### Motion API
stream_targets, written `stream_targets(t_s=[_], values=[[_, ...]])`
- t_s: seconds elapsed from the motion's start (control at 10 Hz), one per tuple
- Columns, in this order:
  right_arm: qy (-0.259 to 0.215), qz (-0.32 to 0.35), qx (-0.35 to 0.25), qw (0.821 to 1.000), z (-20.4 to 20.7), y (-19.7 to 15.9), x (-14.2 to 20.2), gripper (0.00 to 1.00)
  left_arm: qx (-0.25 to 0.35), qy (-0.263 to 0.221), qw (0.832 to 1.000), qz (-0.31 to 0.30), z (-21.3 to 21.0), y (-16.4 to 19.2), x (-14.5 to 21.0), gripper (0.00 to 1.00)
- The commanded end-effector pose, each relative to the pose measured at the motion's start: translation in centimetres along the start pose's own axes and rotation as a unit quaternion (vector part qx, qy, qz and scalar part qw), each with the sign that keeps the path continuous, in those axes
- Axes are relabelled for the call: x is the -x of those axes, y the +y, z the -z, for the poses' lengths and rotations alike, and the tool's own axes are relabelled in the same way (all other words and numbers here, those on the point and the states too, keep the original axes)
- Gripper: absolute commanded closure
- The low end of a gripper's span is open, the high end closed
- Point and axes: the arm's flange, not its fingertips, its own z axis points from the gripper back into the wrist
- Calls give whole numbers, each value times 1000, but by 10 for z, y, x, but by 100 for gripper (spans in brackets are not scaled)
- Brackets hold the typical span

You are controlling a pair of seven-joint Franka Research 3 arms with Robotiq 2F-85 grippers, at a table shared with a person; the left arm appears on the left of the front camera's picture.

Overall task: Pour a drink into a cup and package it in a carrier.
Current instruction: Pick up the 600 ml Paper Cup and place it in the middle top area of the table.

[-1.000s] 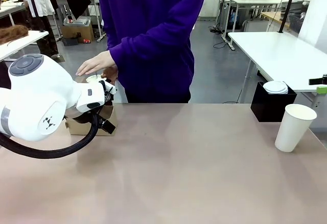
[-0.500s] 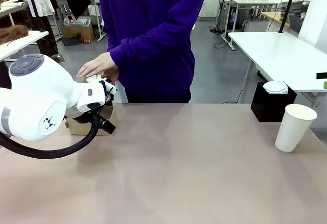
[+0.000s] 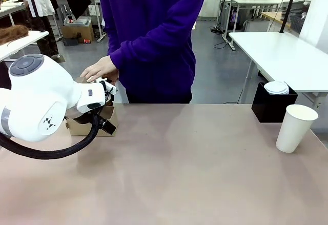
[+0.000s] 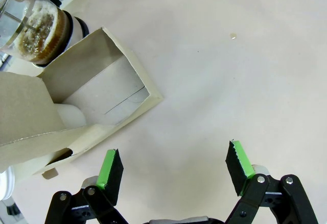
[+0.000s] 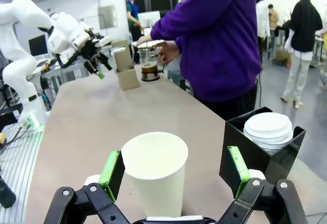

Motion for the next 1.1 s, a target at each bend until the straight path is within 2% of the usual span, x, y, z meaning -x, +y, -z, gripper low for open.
stream_targets(t_s=[0.0,0.3,0.6,1.0], values=[[-16,-36,-2,999,-3,-2,25,0,1,0,1000,0,0,0,0,0],[-31,-18,-17,999,2,1,55,0,1,0,1000,0,0,0,0,0],[-14,1,-9,1000,23,2,83,0,1,0,1000,0,0,0,0,0],[3,13,-23,1000,37,8,94,0,1,0,1000,0,0,0,0,0]])
